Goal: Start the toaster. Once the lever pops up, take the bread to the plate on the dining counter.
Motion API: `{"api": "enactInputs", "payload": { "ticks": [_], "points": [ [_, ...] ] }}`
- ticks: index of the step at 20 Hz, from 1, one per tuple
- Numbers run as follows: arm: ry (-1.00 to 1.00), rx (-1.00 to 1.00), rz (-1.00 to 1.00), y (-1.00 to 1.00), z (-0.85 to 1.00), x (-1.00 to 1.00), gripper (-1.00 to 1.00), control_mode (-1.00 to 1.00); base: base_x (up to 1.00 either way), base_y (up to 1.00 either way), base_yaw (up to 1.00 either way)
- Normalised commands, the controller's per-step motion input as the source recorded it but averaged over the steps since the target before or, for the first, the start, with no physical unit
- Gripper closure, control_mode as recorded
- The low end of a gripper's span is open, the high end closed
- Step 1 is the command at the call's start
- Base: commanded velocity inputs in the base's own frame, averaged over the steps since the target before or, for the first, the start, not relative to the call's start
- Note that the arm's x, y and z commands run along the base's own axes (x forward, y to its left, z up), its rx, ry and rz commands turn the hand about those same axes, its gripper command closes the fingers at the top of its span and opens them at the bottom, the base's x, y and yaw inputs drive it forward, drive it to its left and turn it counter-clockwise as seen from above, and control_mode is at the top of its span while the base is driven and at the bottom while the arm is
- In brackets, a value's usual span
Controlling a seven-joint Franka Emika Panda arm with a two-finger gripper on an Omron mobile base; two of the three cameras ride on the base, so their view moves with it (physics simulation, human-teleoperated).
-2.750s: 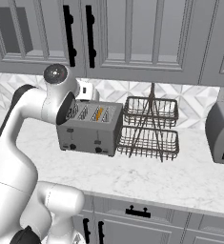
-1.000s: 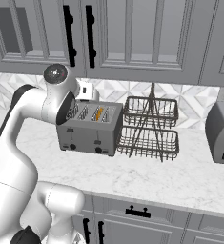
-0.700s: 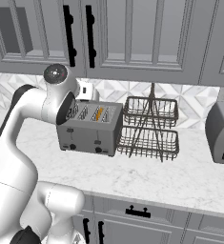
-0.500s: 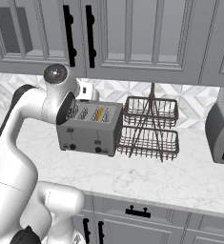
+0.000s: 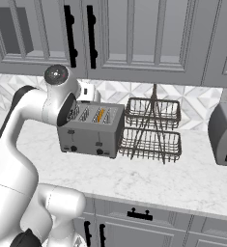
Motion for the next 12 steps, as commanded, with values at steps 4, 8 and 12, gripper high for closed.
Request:
{"api": "enactInputs", "payload": {
  "ticks": [4, 8, 12],
  "points": [
    [0.00, 0.00, 0.00, 0.00, 0.00, 0.00, -1.00, -1.00, 0.00, 0.00, 0.00],
    [0.00, 0.00, 0.00, 0.00, 0.00, 0.00, -1.00, -1.00, 0.00, 0.00, 0.00],
    [0.00, 0.00, 0.00, 0.00, 0.00, 0.00, -1.00, -1.00, 0.00, 0.00, 0.00]
  ]
}}
